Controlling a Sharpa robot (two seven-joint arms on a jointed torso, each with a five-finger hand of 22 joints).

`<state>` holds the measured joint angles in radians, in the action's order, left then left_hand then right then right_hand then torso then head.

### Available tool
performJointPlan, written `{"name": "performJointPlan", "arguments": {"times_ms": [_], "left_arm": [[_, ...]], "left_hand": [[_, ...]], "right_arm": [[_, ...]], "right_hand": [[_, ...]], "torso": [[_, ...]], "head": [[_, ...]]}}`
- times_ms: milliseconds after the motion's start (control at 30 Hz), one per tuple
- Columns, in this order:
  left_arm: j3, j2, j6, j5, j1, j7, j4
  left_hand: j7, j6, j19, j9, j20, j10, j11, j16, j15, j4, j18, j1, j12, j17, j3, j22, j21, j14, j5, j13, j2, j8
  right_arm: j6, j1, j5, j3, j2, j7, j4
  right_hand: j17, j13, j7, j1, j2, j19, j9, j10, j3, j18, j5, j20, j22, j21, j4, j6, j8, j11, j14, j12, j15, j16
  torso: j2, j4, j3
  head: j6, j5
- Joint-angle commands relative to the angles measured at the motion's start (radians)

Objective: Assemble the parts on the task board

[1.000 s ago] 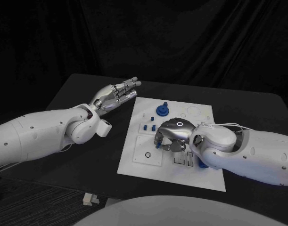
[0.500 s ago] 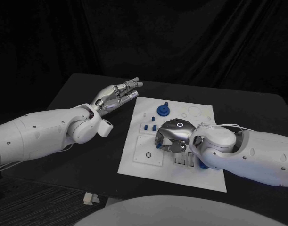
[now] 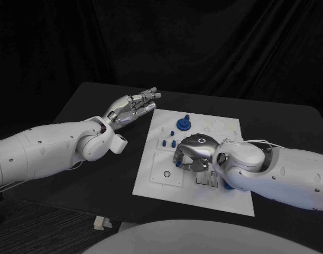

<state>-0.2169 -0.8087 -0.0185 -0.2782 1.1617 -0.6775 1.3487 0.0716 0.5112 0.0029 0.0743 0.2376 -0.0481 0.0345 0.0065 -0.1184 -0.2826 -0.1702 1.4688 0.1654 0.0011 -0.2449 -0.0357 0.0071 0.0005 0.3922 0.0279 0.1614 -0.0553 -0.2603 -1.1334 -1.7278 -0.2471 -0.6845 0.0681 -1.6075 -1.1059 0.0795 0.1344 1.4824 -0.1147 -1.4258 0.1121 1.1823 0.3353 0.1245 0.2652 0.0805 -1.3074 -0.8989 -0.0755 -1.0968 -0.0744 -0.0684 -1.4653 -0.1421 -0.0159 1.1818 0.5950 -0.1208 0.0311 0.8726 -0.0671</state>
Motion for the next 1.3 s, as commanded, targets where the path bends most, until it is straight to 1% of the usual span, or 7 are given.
{"name": "performJointPlan", "arguments": {"times_ms": [33, 400, 800, 933, 1067, 1167, 1300], "left_arm": [[0.001, 0.003, 0.013, 0.007, -0.002, -0.054, 0.0], [0.001, 0.004, 0.014, 0.007, -0.003, -0.052, -0.003], [0.001, -0.002, 0.006, 0.007, -0.004, -0.055, -0.001], [0.001, -0.005, -0.008, 0.007, -0.004, -0.062, 0.0], [0.001, -0.005, -0.025, 0.007, -0.004, -0.069, 0.001], [0.001, -0.004, -0.04, 0.007, -0.004, -0.076, 0.003], [0.001, -0.005, -0.05, 0.007, -0.006, -0.076, 0.006]], "left_hand": [[-0.002, 0.008, 0.0, 0.001, 0.01, -0.002, 0.008, -0.006, -0.002, 0.003, -0.009, 0.008, 0.005, -0.001, 0.004, -0.002, -0.001, -0.001, 0.006, 0.0, 0.0, -0.004], [-0.001, 0.01, 0.0, 0.002, 0.011, -0.002, 0.009, -0.006, -0.002, 0.003, -0.009, 0.009, 0.005, -0.001, 0.005, -0.002, -0.001, -0.001, 0.006, -0.001, 0.0, -0.004], [0.002, 0.013, 0.0, 0.003, 0.011, -0.001, 0.011, -0.006, 0.0, 0.002, -0.01, 0.009, 0.006, -0.001, 0.002, 0.0, -0.001, -0.001, 0.004, 0.0, -0.003, -0.005], [-0.036, -0.07, -0.002, -0.012, -0.039, 0.018, -0.037, -0.006, 0.042, -0.008, -0.01, -0.021, -0.052, -0.001, -0.015, 0.02, -0.004, -0.001, -0.021, -0.008, -0.006, 0.011], [-0.081, -0.222, -0.003, -0.041, -0.063, 0.025, -0.079, -0.006, 0.053, -0.009, -0.007, -0.041, -0.09, -0.001, -0.024, 0.031, -0.006, -0.001, -0.038, -0.013, -0.006, 0.024], [-0.107, -0.259, -0.003, -0.045, -0.045, 0.026, -0.092, -0.006, 0.075, -0.008, -0.006, -0.041, -0.114, -0.001, -0.026, 0.036, -0.007, -0.001, -0.04, -0.016, -0.012, 0.027], [-0.161, -0.317, -0.003, -0.049, -0.027, 0.039, -0.096, -0.006, 0.085, -0.01, -0.006, -0.038, -0.156, -0.001, -0.026, 0.036, -0.007, -0.001, -0.051, -0.024, -0.017, 0.031]], "right_arm": [[0.007, 0.004, -0.008, 0.0, 0.001, 0.004, 0.0], [-0.018, 0.004, -0.008, 0.0, -0.001, -0.014, 0.004], [-0.156, -0.023, -0.008, 0.003, -0.085, -0.01, -0.048], [-0.151, -0.07, -0.008, 0.003, -0.142, 0.01, -0.077], [-0.091, -0.107, -0.007, 0.003, -0.203, 0.044, -0.099], [-0.069, -0.118, 0.03, 0.003, -0.233, 0.053, -0.096], [-0.058, -0.113, 0.088, 0.002, -0.254, 0.052, -0.08]], "right_hand": [[0.007, -0.005, 0.005, -0.015, -0.016, 0.011, -0.016, -0.036, 0.0, -0.018, -0.026, 0.008, -0.12, 0.012, -0.013, 0.073, 0.015, -0.011, -0.003, 0.019, 0.011, -0.004], [0.038, 0.0, -0.06, -0.07, -0.022, 0.045, -0.043, -0.226, -0.076, -0.007, -0.13, 0.011, -0.108, 0.056, -0.037, 0.253, 0.01, -0.033, 0.03, 0.043, 0.004, -0.018], [0.058, 0.016, -0.057, -0.078, -0.008, 0.059, -0.04, -0.298, -0.15, -0.005, -0.146, 0.013, -0.105, 0.071, -0.061, 0.27, 0.003, -0.034, 0.046, -0.004, 0.005, -0.024], [0.032, 0.008, -0.012, -0.112, 0.004, 0.028, -0.036, -0.318, -0.18, -0.016, -0.155, 0.02, -0.119, 0.001, -0.099, 0.231, -0.008, -0.045, 0.019, -0.008, 0.014, 0.007], [0.056, -0.014, -0.03, -0.124, -0.006, 0.028, -0.047, -0.345, -0.199, -0.012, -0.18, 0.023, -0.114, 0.017, -0.139, 0.265, 0.011, -0.052, 0.019, 0.014, 0.016, -0.012], [0.072, -0.016, -0.044, -0.122, -0.011, 0.037, -0.049, -0.353, -0.204, -0.008, -0.188, 0.024, -0.107, 0.047, -0.159, 0.296, 0.014, -0.055, 0.026, 0.022, 0.018, -0.025], [0.059, -0.016, -0.023, -0.105, -0.015, 0.034, -0.052, -0.354, -0.205, -0.014, -0.177, 0.039, -0.11, 0.037, -0.173, 0.345, 0.017, -0.062, 0.021, 0.027, 0.044, -0.011]], "torso": [[-0.001, -0.001, 0.0], [-0.001, 0.0009, 0.001], [0.0, -0.0003, -0.0005], [0.0, 0.0001, -0.0002], [-0.001, 0.001, 0.0], [-0.001, -0.0008, 0.0005], [-0.002, 0.0016, 0.0017]], "head": [[0.0, 0.001], [0.0, -0.002], [0.0, 0.004], [0.0, 0.022], [0.0, 0.033], [0.0, 0.048], [0.0, 0.048]]}}
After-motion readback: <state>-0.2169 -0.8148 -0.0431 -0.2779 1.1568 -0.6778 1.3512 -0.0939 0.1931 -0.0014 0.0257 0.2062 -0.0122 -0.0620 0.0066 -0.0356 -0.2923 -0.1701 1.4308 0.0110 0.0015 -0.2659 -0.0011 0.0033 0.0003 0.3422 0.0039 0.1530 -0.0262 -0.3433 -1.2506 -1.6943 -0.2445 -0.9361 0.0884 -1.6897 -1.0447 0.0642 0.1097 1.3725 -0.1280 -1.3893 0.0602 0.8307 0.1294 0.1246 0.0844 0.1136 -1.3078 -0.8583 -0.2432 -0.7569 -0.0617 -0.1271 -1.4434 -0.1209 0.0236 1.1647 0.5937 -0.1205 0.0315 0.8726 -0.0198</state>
